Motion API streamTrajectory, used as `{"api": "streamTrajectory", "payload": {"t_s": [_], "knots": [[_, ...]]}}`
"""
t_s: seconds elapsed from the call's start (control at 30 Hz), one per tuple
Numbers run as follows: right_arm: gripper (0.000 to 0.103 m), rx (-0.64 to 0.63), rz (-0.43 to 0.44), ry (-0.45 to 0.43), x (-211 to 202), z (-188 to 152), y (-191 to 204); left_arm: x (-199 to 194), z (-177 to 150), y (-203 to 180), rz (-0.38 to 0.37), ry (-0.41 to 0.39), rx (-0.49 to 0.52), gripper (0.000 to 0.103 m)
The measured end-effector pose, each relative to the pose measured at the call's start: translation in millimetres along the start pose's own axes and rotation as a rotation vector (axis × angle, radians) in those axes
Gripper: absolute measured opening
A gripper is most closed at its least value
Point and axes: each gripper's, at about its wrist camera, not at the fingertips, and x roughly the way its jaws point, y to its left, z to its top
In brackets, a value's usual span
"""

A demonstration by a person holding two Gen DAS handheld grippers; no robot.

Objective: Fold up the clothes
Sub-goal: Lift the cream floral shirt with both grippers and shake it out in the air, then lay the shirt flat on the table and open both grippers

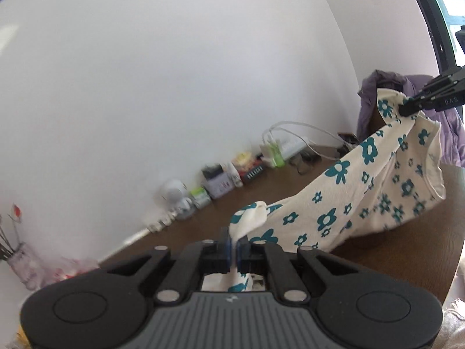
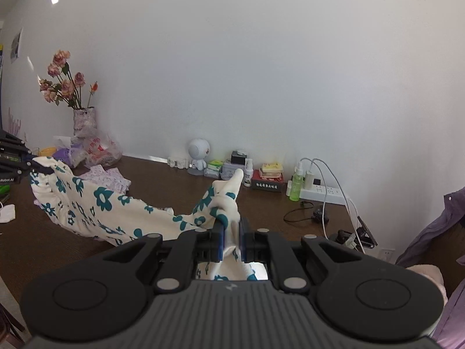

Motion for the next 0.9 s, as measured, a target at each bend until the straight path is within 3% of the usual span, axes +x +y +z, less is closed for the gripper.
{"api": "streamTrajectory", "payload": {"t_s": [0.1,0.3,0.43,0.5,0.57,0.67,0.77,0.9], "knots": [[0.009,-0.017,0.033,-0.013,4.5,16.1,8.0,1.0,19.3,8.6,0.09,-0.031,0.021,0.003],[0.009,-0.083,-0.041,0.055,92.7,47.9,7.8,95.2,45.1,13.2,0.267,0.032,0.139,0.003],[0.009,-0.126,-0.118,-0.028,119.5,97.9,6.1,108.0,82.8,21.4,0.47,-0.102,0.268,0.003],[0.009,-0.155,-0.138,-0.074,120.6,118.5,7.8,91.8,96.9,23.7,0.507,-0.156,0.284,0.003],[0.009,-0.204,-0.159,-0.094,119.3,124.1,12.1,71.6,97.6,19.0,0.483,-0.181,0.309,0.003],[0.009,-0.276,-0.167,-0.05,125.0,108.0,17.4,48.8,68.7,-6.6,0.391,-0.134,0.379,0.003],[0.01,-0.311,-0.123,0.075,133.4,57.8,20.3,37.2,10.6,-45.7,0.221,0.008,0.388,0.003],[0.01,-0.275,-0.009,0.315,135.2,-45.5,25.6,37.8,-81.8,-98.1,-0.066,0.274,0.285,0.003]]}}
